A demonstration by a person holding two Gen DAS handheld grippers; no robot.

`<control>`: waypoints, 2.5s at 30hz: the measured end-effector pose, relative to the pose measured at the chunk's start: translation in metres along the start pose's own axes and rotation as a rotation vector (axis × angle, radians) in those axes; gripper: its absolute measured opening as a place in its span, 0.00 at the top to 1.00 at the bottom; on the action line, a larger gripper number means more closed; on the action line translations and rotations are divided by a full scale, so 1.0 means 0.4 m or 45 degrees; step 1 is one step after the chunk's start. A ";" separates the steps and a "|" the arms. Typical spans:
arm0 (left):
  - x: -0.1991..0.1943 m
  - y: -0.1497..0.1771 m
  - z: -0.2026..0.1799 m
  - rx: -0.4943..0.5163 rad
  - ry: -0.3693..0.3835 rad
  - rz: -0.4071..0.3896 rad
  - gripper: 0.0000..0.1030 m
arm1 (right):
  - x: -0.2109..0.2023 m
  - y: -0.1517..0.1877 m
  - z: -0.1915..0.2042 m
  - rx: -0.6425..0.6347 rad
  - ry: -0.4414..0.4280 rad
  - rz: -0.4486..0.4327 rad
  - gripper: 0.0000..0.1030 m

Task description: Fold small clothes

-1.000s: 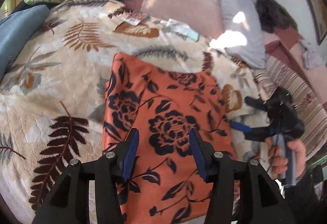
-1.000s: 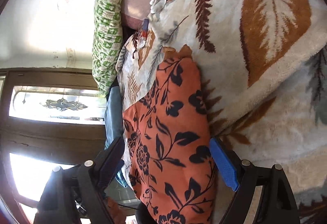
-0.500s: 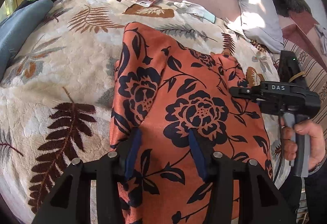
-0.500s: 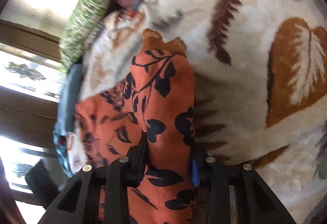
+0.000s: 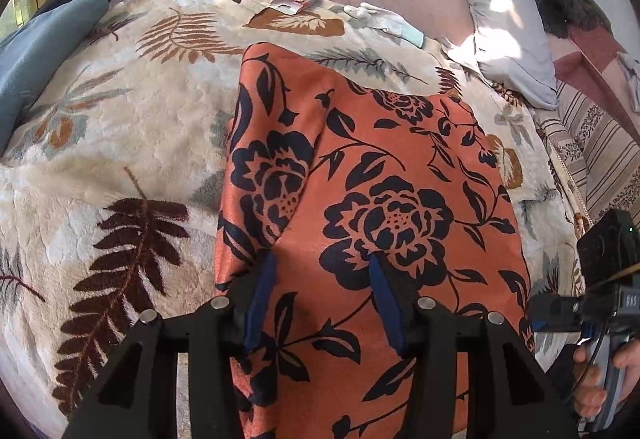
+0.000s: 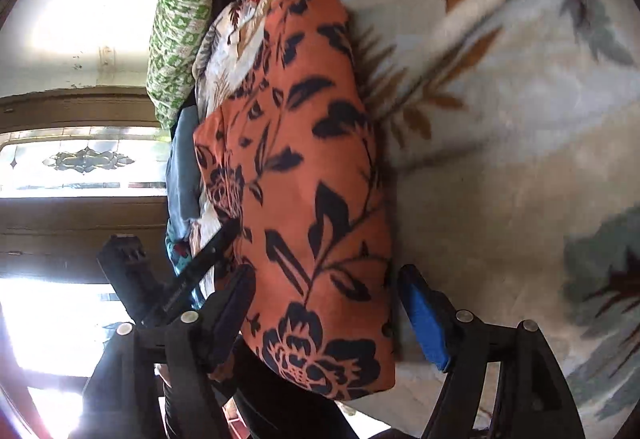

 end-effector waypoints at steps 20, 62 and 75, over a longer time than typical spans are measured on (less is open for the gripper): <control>0.005 -0.004 -0.009 0.009 -0.032 0.001 0.51 | -0.070 -0.037 0.238 -0.406 0.369 -0.263 0.37; -0.005 0.003 0.026 -0.028 0.010 0.034 0.76 | 0.073 -0.138 0.123 -0.337 0.193 -0.073 0.61; -0.195 -0.179 -0.223 0.118 0.092 -0.305 0.78 | -0.229 -0.198 0.336 -0.673 0.325 -0.355 0.62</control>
Point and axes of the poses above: each gripper's, at about its wrist camera, not at the fingertips, and x roughly the way its jaws point, z to its left, y to its underside, the point moved 4 cm from there along x, roughly the way its jaws point, and after that the axes turned 4 degrees about -y, right-handed, at the moved point
